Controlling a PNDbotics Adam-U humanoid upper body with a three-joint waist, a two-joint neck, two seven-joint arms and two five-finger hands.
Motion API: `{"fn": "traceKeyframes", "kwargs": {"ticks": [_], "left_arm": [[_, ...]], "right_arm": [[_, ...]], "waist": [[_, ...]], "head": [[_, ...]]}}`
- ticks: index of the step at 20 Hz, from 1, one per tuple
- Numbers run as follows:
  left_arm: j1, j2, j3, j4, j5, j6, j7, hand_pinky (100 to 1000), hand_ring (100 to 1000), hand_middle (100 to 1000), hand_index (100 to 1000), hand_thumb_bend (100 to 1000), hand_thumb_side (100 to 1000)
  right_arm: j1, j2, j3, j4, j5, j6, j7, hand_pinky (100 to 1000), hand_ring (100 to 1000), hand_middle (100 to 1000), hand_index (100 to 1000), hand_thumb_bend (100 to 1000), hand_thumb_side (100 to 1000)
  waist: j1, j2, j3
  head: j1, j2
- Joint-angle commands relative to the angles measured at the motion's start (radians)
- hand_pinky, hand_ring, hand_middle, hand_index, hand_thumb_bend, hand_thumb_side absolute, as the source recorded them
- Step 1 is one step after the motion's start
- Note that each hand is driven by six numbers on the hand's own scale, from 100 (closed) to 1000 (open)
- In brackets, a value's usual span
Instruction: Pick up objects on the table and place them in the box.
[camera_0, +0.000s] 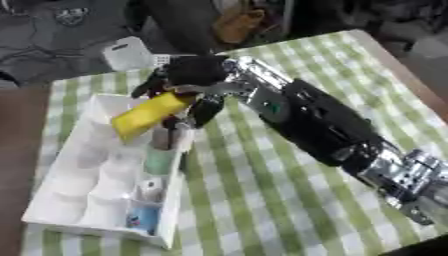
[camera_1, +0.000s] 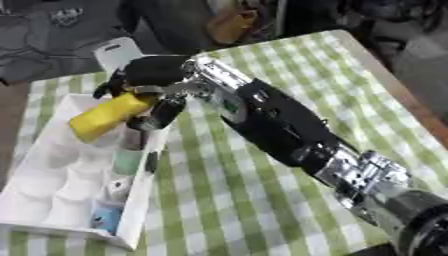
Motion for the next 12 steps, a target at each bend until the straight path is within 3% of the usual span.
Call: {"fn": "traceKeyframes", "kwargs": {"ticks": [1, 2, 3, 4, 5, 6, 9, 10, 11, 12], "left_arm": [[-0.018, 0.001, -0.002, -0.032, 0.006, 0.000, -0.003, 691, 674, 831, 784, 100, 788], [-0.019, 0.000, -0.003, -0.034, 0.006, 0.000, -0.003, 690, 674, 831, 784, 100, 788], [-0.020, -0.001, -0.003, -0.036, 0.006, 0.001, -0.004, 690, 674, 831, 784, 100, 788], [-0.021, -0.001, -0.003, -0.037, 0.006, 0.002, -0.004, 690, 674, 831, 784, 100, 788], [-0.021, -0.002, -0.002, -0.038, 0.006, 0.002, -0.004, 690, 674, 831, 784, 100, 788], [-0.021, -0.002, -0.002, -0.038, 0.006, 0.003, -0.003, 690, 674, 832, 784, 100, 789], [-0.020, -0.002, 0.000, -0.039, 0.004, 0.004, -0.001, 690, 674, 832, 784, 100, 789], [-0.020, -0.002, 0.001, -0.039, 0.004, 0.004, 0.000, 689, 674, 831, 783, 100, 788], [-0.021, -0.003, 0.002, -0.039, 0.003, 0.004, 0.000, 689, 674, 831, 783, 100, 788], [-0.021, -0.003, 0.002, -0.040, 0.003, 0.005, 0.001, 689, 674, 832, 783, 102, 788]], "right_arm": [[-0.025, 0.022, 0.019, -0.020, 0.051, -0.036, -0.002, 680, 718, 729, 940, 100, 177], [-0.025, 0.032, 0.030, -0.022, 0.069, -0.051, -0.001, 817, 848, 881, 971, 100, 331], [-0.024, 0.041, 0.039, -0.024, 0.087, -0.068, 0.005, 817, 848, 881, 971, 100, 331], [-0.022, 0.047, 0.049, -0.026, 0.103, -0.089, 0.013, 948, 951, 983, 1000, 100, 522], [-0.020, 0.054, 0.056, -0.029, 0.118, -0.112, 0.024, 948, 951, 983, 1000, 100, 522], [-0.016, 0.058, 0.062, -0.031, 0.129, -0.134, 0.037, 1000, 1000, 1000, 1000, 100, 672], [-0.004, 0.068, 0.070, -0.034, 0.134, -0.192, 0.087, 1000, 1000, 1000, 1000, 100, 688], [0.001, 0.070, 0.075, -0.032, 0.129, -0.208, 0.106, 1000, 1000, 1000, 1000, 100, 809], [0.010, 0.073, 0.085, -0.026, 0.113, -0.240, 0.141, 1000, 1000, 1000, 1000, 100, 809], [0.016, 0.075, 0.090, -0.020, 0.090, -0.270, 0.179, 1000, 1000, 1000, 1000, 100, 864]], "waist": [[-0.021, 0.001, 0.000], [-0.022, 0.003, -0.002], [-0.023, 0.004, -0.003], [-0.023, 0.005, -0.005], [-0.024, 0.006, -0.007], [-0.025, 0.007, -0.010], [-0.026, 0.009, -0.019], [-0.028, 0.009, -0.023], [-0.029, 0.008, -0.028], [-0.030, 0.008, -0.033]], "head": [[0.000, 0.008], [0.000, 0.010], [0.000, 0.011], [0.000, 0.013], [0.001, 0.013], [0.002, 0.014], [0.006, 0.016], [0.007, 0.016], [0.008, 0.017], [0.009, 0.018]]}}
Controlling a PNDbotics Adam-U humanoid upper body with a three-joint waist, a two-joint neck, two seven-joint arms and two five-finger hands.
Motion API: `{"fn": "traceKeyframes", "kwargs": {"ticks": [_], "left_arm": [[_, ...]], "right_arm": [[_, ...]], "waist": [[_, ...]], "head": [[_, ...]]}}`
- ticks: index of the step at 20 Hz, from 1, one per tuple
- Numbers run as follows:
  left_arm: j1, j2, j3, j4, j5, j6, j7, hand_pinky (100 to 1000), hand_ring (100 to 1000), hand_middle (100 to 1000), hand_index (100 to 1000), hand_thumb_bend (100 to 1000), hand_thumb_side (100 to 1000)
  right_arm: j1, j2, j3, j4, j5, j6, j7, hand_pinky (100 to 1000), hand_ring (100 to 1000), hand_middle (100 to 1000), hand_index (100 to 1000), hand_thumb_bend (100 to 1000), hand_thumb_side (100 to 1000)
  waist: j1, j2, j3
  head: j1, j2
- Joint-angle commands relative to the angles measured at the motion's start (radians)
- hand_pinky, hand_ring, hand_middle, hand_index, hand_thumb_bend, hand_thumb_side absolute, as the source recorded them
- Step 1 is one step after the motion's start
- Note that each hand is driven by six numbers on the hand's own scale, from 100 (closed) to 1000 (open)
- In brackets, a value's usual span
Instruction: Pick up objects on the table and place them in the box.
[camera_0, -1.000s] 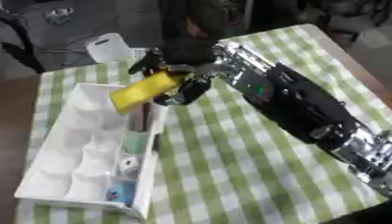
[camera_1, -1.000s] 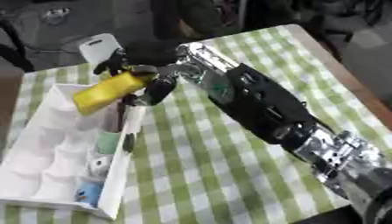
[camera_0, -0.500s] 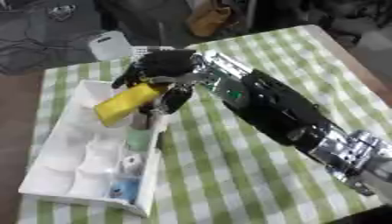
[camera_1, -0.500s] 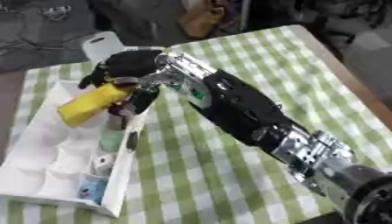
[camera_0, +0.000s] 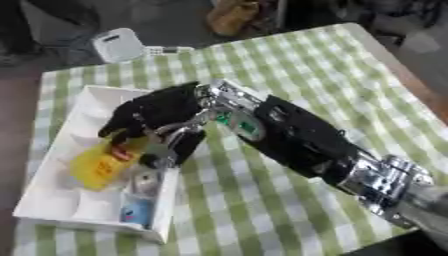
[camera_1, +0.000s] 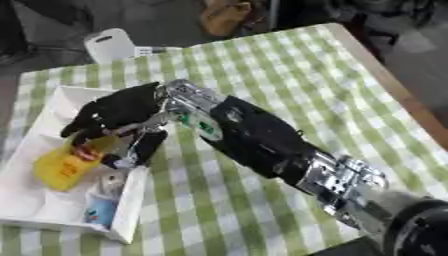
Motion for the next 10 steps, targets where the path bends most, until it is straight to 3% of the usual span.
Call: {"fn": "traceKeyframes", "kwargs": {"ticks": [1, 3, 6, 9, 10], "left_arm": [[-0.013, 0.006, 0.007, -0.021, 0.002, 0.003, 0.003, 689, 674, 832, 783, 102, 788], [-0.012, 0.006, 0.008, -0.022, 0.002, 0.003, 0.004, 688, 673, 831, 783, 105, 786], [-0.011, 0.006, 0.009, -0.022, 0.002, 0.003, 0.005, 688, 673, 831, 783, 110, 783], [-0.010, 0.007, 0.011, -0.022, 0.002, 0.003, 0.006, 687, 673, 830, 783, 114, 781], [-0.010, 0.007, 0.012, -0.023, 0.002, 0.002, 0.007, 687, 673, 830, 782, 117, 779]], "right_arm": [[0.001, -0.006, 0.013, -0.003, -0.056, -0.147, 0.162, 1000, 1000, 1000, 1000, 100, 864], [0.007, -0.007, 0.016, 0.003, -0.110, -0.206, 0.260, 1000, 1000, 1000, 1000, 100, 887], [0.012, -0.009, 0.017, -0.015, -0.198, -0.231, 0.402, 1000, 1000, 1000, 1000, 100, 897], [0.018, -0.014, 0.002, -0.037, -0.265, -0.234, 0.456, 1000, 1000, 1000, 1000, 100, 878], [0.020, -0.015, -0.004, -0.043, -0.277, -0.234, 0.459, 1000, 1000, 1000, 1000, 100, 944]], "waist": [[-0.019, 0.000, -0.006], [-0.019, -0.001, -0.012], [-0.018, -0.003, -0.019], [-0.017, -0.005, -0.027], [-0.016, -0.006, -0.029]], "head": [[0.006, 0.003], [0.006, 0.005], [0.008, 0.006], [0.008, 0.007], [0.008, 0.007]]}}
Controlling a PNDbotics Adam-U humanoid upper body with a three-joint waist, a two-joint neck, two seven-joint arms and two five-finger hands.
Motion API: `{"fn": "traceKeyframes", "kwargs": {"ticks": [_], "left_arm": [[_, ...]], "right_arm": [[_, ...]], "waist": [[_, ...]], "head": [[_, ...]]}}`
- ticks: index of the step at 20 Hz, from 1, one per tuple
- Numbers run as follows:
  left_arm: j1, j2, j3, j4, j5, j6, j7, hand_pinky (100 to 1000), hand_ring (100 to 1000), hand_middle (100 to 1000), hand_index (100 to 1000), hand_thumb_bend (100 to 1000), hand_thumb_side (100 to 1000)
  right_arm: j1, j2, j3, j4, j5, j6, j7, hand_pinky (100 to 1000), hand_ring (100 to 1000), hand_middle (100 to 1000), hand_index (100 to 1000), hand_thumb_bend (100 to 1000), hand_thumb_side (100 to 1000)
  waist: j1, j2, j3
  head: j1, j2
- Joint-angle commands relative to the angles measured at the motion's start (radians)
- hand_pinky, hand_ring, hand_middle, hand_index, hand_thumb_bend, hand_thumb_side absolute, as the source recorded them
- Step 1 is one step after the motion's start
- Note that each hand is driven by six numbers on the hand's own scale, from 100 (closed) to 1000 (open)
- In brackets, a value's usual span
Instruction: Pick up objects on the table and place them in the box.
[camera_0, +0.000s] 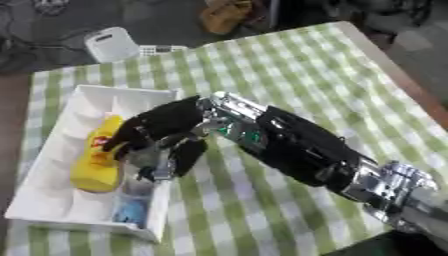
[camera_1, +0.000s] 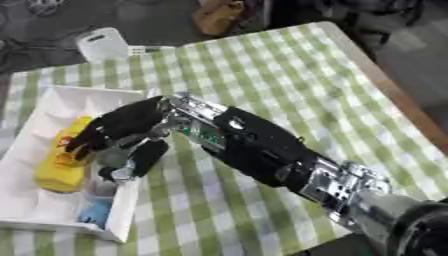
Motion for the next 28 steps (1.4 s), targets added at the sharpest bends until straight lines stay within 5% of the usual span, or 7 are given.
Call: {"fn": "traceKeyframes", "kwargs": {"ticks": [1, 5, 8, 11, 17, 22, 28], "left_arm": [[-0.009, 0.007, 0.011, -0.023, 0.002, -0.002, 0.005, 687, 672, 829, 782, 121, 776], [-0.005, 0.010, 0.020, -0.027, 0.000, -0.008, 0.015, 685, 672, 827, 781, 128, 767], [0.000, 0.013, 0.028, -0.027, -0.004, -0.014, 0.028, 684, 672, 826, 780, 135, 763], [0.009, 0.017, 0.038, -0.025, -0.011, -0.018, 0.044, 683, 672, 827, 779, 139, 762], [0.016, 0.021, 0.052, -0.020, -0.023, -0.023, 0.087, 680, 678, 829, 775, 153, 754], [0.022, 0.023, 0.063, -0.015, -0.034, -0.020, 0.126, 679, 699, 848, 777, 157, 757], [0.028, 0.029, 0.086, -0.011, -0.055, -0.016, 0.158, 678, 734, 881, 782, 162, 755]], "right_arm": [[-0.007, -0.021, -0.039, -0.043, -0.070, -0.327, 0.359, 1000, 1000, 1000, 1000, 100, 833], [0.002, -0.032, -0.126, -0.099, -0.195, -0.245, 0.260, 962, 937, 922, 1000, 100, 481], [0.017, -0.053, -0.180, -0.169, -0.269, -0.123, 0.074, 887, 873, 847, 967, 100, 374], [0.047, -0.067, -0.209, -0.240, -0.392, 0.029, -0.110, 789, 801, 766, 932, 100, 396], [0.095, -0.071, -0.251, -0.419, -0.827, 0.243, -0.237, 679, 735, 675, 884, 100, 563], [0.101, -0.056, -0.330, -0.443, -1.114, 0.215, -0.290, 673, 741, 691, 881, 100, 558], [0.151, -0.054, -0.387, -0.443, -1.233, 0.167, -0.266, 674, 747, 699, 880, 100, 586]], "waist": [[-0.012, -0.008, -0.007], [-0.010, -0.016, -0.033], [-0.009, -0.022, -0.052], [-0.009, -0.029, -0.082], [-0.004, -0.039, -0.136], [0.001, -0.044, -0.177], [0.007, -0.050, -0.235]], "head": [[0.005, 0.004], [0.016, 0.004], [0.023, 0.004], [0.037, -0.001], [0.067, -0.013], [0.099, -0.027], [0.153, -0.042]]}}
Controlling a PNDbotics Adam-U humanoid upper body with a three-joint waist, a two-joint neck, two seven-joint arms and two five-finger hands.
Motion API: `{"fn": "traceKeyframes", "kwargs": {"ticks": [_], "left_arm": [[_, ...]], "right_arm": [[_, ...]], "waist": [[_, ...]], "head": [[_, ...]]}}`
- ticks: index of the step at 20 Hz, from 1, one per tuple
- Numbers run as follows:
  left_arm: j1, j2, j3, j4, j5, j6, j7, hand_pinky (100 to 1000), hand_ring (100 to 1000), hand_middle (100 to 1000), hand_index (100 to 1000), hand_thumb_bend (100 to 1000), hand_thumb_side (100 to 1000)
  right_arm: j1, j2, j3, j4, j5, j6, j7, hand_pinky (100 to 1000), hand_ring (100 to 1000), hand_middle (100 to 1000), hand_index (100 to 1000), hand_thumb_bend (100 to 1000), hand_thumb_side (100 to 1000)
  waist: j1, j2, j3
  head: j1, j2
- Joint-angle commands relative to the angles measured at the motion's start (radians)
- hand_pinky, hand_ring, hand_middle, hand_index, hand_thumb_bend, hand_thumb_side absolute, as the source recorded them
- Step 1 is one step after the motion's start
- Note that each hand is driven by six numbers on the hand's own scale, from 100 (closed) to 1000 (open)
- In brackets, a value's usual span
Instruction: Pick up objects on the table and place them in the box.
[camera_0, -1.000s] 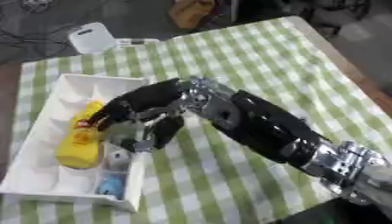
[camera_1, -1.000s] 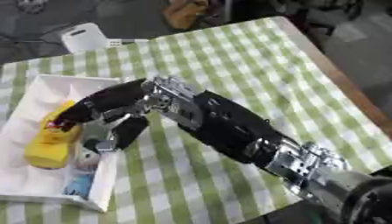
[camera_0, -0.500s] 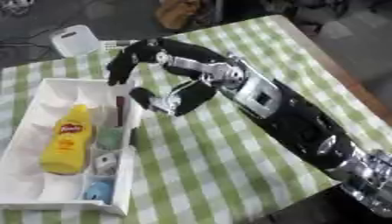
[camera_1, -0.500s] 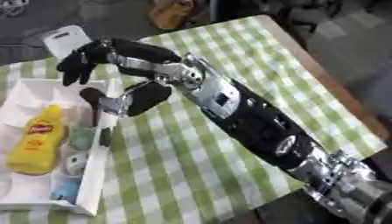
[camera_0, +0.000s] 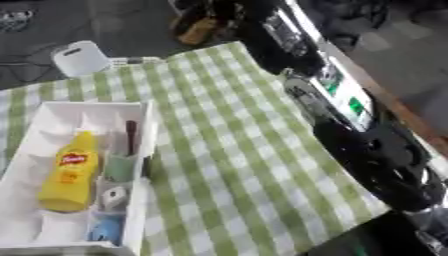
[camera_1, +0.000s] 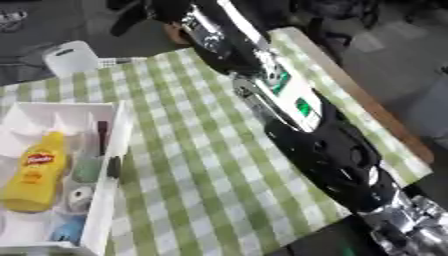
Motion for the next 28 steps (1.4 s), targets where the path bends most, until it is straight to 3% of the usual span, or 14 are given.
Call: {"fn": "traceKeyframes", "kwargs": {"ticks": [1, 5, 16, 28], "left_arm": [[-0.003, 0.024, 0.018, -0.009, -0.016, 0.000, 0.017, 678, 746, 894, 790, 166, 751], [-0.004, 0.030, 0.039, -0.008, -0.038, 0.000, 0.032, 681, 768, 918, 815, 168, 745], [-0.036, 0.065, 0.084, 0.004, -0.107, -0.008, 0.038, 687, 803, 954, 849, 189, 722], [-0.086, 0.083, 0.101, 0.020, -0.140, -0.016, 0.039, 687, 809, 956, 855, 200, 716]], "right_arm": [[0.010, -0.014, -0.036, -0.023, -0.048, -0.021, 0.017, 674, 748, 700, 876, 100, 577], [0.072, -0.007, -0.065, -0.023, -0.044, -0.062, 0.054, 669, 743, 695, 873, 100, 603], [0.207, 0.045, -0.110, -0.023, 0.038, -0.091, 0.065, 658, 743, 695, 869, 100, 600], [0.290, 0.156, -0.129, -0.023, 0.242, -0.118, 0.038, 647, 728, 678, 861, 100, 591]], "waist": [[0.007, -0.039, -0.013], [0.011, -0.045, -0.059], [0.029, -0.052, -0.138], [0.053, -0.029, -0.209]], "head": [[0.029, -0.017], [0.075, -0.013], [0.217, 0.008], [0.299, 0.019]]}}
